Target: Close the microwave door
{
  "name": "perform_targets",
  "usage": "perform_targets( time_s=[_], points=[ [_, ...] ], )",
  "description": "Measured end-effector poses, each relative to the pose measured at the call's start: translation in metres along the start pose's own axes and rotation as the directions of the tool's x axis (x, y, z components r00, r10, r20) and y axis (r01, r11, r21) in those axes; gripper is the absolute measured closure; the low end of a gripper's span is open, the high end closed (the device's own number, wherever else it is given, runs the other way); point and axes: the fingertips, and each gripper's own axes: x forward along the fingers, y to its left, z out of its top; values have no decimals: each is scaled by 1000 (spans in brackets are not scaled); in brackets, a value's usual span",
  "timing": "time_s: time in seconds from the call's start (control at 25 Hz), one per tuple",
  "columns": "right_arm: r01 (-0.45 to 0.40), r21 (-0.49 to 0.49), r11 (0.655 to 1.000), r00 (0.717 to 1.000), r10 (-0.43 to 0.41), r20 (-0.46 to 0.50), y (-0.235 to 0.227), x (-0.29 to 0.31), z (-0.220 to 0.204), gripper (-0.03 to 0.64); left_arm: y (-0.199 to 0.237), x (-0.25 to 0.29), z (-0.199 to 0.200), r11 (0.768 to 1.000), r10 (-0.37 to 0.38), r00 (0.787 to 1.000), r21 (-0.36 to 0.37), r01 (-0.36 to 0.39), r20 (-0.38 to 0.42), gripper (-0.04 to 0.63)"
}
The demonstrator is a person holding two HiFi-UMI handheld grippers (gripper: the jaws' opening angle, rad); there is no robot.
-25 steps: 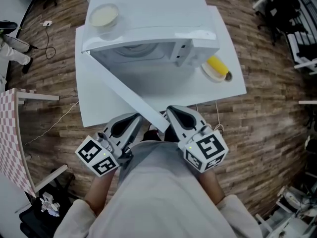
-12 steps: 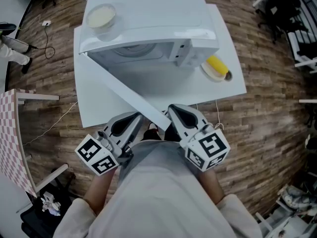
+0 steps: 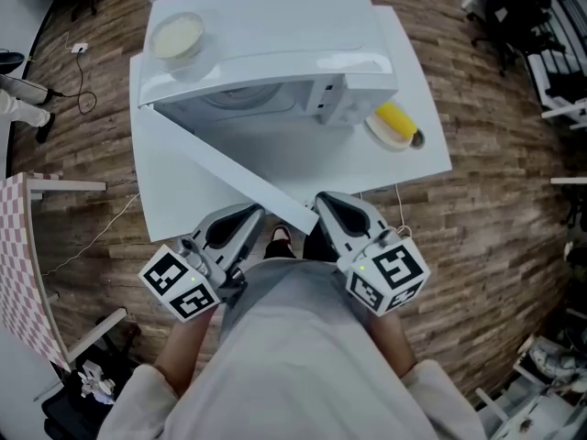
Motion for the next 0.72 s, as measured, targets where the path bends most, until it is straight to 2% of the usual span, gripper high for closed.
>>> perform_targets(
  time_s=[0.72],
  points=[
    [41,22,999,999,-42,19,-29,-5,12,594,7,33,11,999,-2,999,-41,4,33,577]
  ],
)
